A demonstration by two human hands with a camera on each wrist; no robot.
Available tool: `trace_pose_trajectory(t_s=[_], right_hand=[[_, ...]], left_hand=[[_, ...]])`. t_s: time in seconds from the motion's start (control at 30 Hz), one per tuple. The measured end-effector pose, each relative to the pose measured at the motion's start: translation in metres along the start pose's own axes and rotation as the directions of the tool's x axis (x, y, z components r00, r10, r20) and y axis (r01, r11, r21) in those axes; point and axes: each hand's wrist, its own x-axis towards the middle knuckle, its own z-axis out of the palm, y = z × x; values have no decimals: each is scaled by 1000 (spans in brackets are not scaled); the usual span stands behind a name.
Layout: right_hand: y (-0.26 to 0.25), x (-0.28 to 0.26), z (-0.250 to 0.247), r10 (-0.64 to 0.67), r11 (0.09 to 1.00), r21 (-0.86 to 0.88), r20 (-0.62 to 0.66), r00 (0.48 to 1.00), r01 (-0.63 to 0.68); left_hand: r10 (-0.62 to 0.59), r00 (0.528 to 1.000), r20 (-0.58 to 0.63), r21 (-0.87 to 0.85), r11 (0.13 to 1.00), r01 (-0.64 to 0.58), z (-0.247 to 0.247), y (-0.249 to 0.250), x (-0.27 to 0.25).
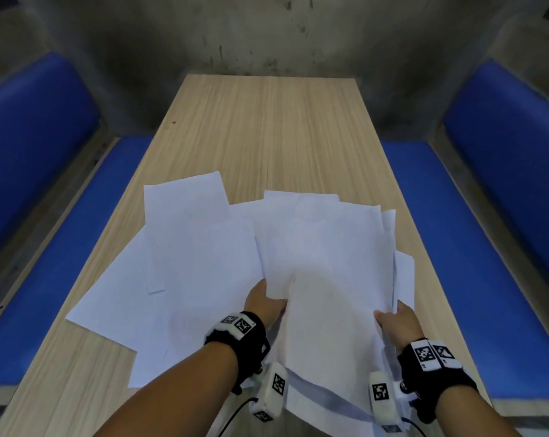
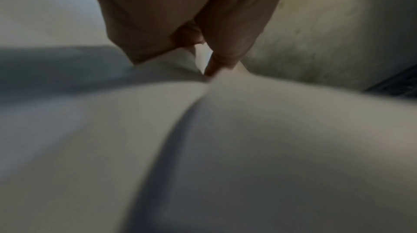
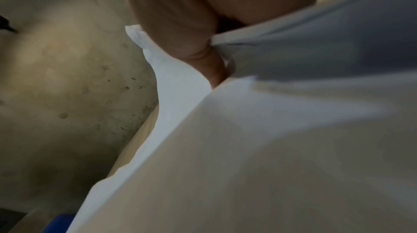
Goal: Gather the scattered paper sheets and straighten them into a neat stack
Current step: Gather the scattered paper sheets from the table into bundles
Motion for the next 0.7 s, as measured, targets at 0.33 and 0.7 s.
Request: trace_pose_trajectory(t_s=[0.33, 0.7], right_hand=[[1, -7, -16, 6, 988, 156, 31, 1000, -11], [-10, -6, -15, -26, 994, 106, -33, 999, 30]], left_hand=[[85, 992, -95, -210, 972, -103, -80, 6, -8], [24, 943, -333, -378, 913, -156, -246, -25, -26]])
